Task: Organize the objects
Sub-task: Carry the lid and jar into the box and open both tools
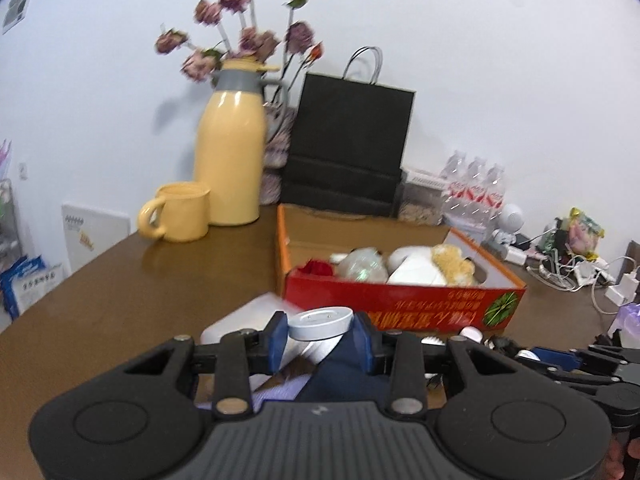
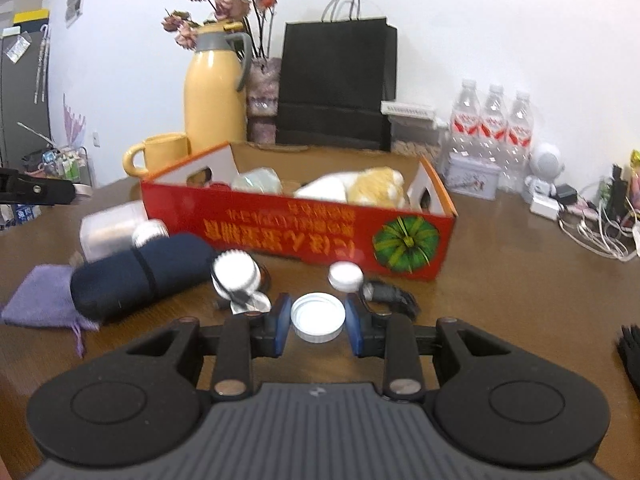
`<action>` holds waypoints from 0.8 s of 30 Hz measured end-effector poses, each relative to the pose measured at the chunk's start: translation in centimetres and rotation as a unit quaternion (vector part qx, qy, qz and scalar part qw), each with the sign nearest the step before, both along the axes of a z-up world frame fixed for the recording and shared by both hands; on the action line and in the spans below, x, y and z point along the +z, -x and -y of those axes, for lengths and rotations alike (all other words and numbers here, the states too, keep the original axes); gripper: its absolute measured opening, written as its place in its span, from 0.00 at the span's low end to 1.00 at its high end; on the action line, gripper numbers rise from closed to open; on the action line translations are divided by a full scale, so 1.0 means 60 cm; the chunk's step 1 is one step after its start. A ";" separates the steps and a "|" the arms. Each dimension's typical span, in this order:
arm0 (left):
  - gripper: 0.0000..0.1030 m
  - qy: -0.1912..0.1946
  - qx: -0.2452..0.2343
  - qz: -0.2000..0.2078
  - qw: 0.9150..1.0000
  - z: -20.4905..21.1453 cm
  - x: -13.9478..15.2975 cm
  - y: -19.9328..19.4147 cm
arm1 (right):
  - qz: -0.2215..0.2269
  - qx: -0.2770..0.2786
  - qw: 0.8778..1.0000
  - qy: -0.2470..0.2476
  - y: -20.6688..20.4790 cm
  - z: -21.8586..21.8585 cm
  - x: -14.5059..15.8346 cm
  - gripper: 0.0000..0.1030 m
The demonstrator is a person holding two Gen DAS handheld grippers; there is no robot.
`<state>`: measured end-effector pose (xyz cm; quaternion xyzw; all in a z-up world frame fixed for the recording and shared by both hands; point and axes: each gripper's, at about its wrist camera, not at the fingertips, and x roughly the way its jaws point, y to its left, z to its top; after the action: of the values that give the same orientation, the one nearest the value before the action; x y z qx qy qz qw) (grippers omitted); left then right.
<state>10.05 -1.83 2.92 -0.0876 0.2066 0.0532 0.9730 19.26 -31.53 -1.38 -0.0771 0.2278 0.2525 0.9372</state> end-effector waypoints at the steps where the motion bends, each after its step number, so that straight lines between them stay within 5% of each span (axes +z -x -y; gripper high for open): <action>1: 0.33 -0.003 -0.004 0.005 1.000 0.004 0.004 -0.005 | 0.005 0.003 1.000 -0.001 -0.002 -0.005 0.006 0.28; 24: 0.33 -0.027 -0.029 0.053 0.998 0.040 0.045 -0.202 | 0.051 0.017 0.998 -0.042 -0.158 -0.113 0.069 0.28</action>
<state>22.17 -4.21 5.60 -0.0577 0.1560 0.0256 0.9857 28.74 -24.73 2.76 -0.0538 0.1679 0.2734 0.9456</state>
